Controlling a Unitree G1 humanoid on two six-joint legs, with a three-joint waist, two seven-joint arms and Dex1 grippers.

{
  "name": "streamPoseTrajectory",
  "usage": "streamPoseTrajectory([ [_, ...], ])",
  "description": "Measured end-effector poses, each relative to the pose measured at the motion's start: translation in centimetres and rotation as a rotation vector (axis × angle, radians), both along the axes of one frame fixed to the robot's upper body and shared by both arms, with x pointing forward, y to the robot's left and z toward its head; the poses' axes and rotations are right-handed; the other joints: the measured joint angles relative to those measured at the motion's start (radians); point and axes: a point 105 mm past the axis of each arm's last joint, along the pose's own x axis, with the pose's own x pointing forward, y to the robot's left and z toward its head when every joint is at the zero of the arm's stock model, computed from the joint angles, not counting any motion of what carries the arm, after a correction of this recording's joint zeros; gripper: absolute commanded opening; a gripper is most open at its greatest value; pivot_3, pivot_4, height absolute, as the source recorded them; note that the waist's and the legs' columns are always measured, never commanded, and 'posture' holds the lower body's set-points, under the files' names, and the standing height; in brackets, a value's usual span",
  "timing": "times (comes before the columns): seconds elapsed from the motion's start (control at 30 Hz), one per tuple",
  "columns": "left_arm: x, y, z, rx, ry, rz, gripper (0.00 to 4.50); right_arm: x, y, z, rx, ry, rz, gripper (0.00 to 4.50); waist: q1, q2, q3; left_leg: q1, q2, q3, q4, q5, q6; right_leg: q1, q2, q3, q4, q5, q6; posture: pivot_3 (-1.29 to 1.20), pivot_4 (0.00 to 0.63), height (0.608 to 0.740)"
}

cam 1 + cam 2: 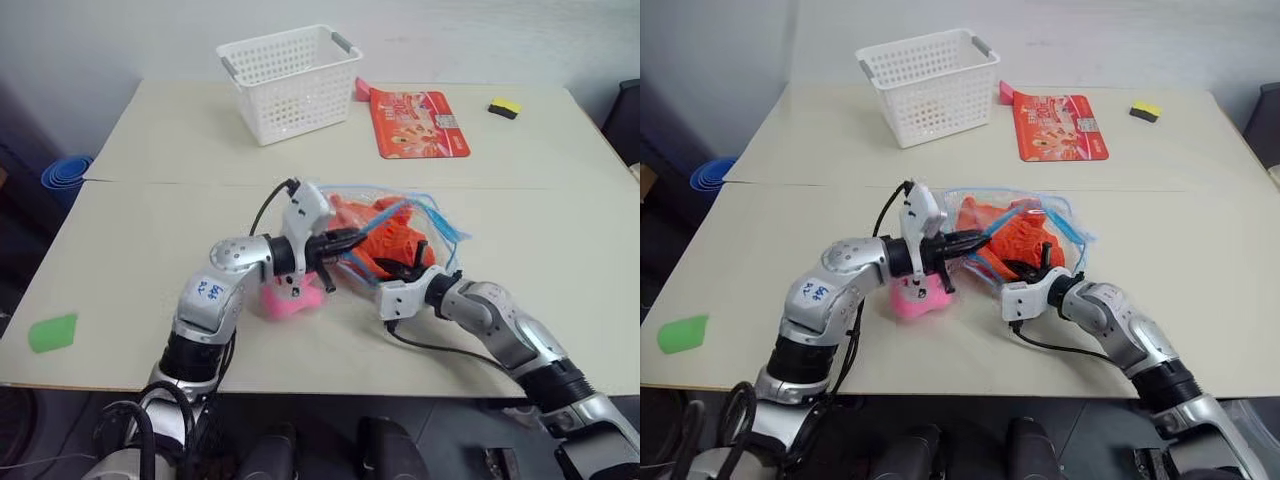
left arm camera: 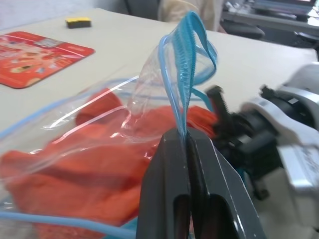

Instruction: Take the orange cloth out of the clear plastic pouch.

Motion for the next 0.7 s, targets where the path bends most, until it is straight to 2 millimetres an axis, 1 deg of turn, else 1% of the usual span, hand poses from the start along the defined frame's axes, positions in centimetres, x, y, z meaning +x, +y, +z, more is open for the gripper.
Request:
streamPoseTrajectory([
  [0.07, 0.4, 0.0, -0.4, 0.030, -0.013, 0.017, 0.00, -0.8, -0.3, 0.0, -0.041, -0.013, 0.040, 0.04, 0.005, 0.000, 0.000, 0.000, 0.000, 0.000, -0.001, 0.000, 0.000, 0.000, 0.000, 0.000, 0.000, 0.000, 0.000, 0.00, 0.150, 0.740],
  [0.17, 0.8, 0.4, -1.7, 0.160, -0.082, 0.038, 0.00, -2.1, -0.7, -0.1, -0.073, -0.020, 0.096, 0.04, 0.008, 0.000, 0.000, -0.001, 0.000, 0.000, -0.001, 0.000, 0.000, 0.000, 0.000, 0.000, -0.002, 0.000, 0.000, 0.00, 0.150, 0.740],
  [0.27, 1.6, 1.3, -3.5, 0.301, -0.147, 0.079, 0.00, -5.6, -1.7, -0.3, -0.129, 0.019, 0.242, 0.04, 0.011, 0.002, 0.001, -0.001, -0.001, 0.000, -0.001, 0.000, 0.000, 0.000, 0.000, 0.000, -0.002, 0.000, 0.000, 0.00, 0.150, 0.740],
  [0.33, 2.5, 2.3, -4.8, 0.381, -0.172, 0.122, 0.00, -8.1, -3.0, -0.3, -0.184, 0.067, 0.340, 0.04, 0.009, 0.001, 0.001, -0.001, -0.001, 0.001, -0.001, 0.000, 0.000, 0.000, 0.000, 0.000, -0.003, 0.000, 0.000, 0.00, 0.150, 0.740],
  [0.4, 3.3, 3.0, -5.1, 0.441, -0.222, 0.160, 0.00, -10.4, -4.2, -0.7, -0.230, 0.132, 0.415, 0.04, 0.009, 0.001, 0.001, 0.000, 0.001, 0.001, -0.001, 0.000, 0.000, 0.001, 0.000, -0.001, -0.003, 0.000, 0.000, 0.00, 0.150, 0.740],
  [0.47, 4.1, 3.8, -4.9, 0.477, -0.255, 0.202, 0.00, -11.6, -5.3, -1.1, -0.263, 0.172, 0.440, 0.04, 0.005, 0.001, 0.001, 0.001, 0.002, 0.004, -0.001, 0.000, 0.000, 0.001, 0.001, -0.001, -0.003, 0.000, 0.000, 0.00, 0.150, 0.740],
  [0.5, 4.5, 4.1, -4.8, 0.489, -0.265, 0.216, 0.00, -12.0, -6.1, -1.3, -0.278, 0.189, 0.433, 0.04, 0.003, 0.001, 0.001, 0.001, 0.002, 0.005, -0.001, 0.000, 0.000, 0.001, 0.001, -0.001, -0.002, 0.000, 0.000, 0.00, 0.150, 0.740],
  [0.57, 5.0, 4.9, -4.5, 0.507, -0.274, 0.243, 0.00, -11.6, -8.3, -1.4, -0.324, 0.202, 0.380, 0.04, 0.000, 0.001, 0.001, 0.003, 0.003, 0.008, -0.001, 0.000, 0.000, 0.001, 0.001, -0.001, -0.002, 0.000, 0.000, 0.00, 0.150, 0.740],
  [0.63, 5.2, 5.8, -4.3, 0.523, -0.283, 0.259, 0.00, -10.7, -10.7, -1.1, -0.359, 0.194, 0.301, 0.04, -0.003, 0.001, 0.001, 0.006, 0.003, 0.010, -0.002, 0.000, 0.000, 0.002, 0.001, 0.000, -0.001, 0.000, 0.000, 0.00, 0.150, 0.740],
  [0.7, 5.0, 6.5, -4.1, 0.542, -0.285, 0.246, 0.00, -9.1, -13.3, -0.6, -0.393, 0.164, 0.194, 0.04, -0.007, 0.001, 0.001, 0.008, 0.004, 0.012, -0.003, 0.000, 0.000, 0.002, 0.001, 0.001, -0.001, 0.000, 0.000, 0.00, 0.150, 0.740],
])
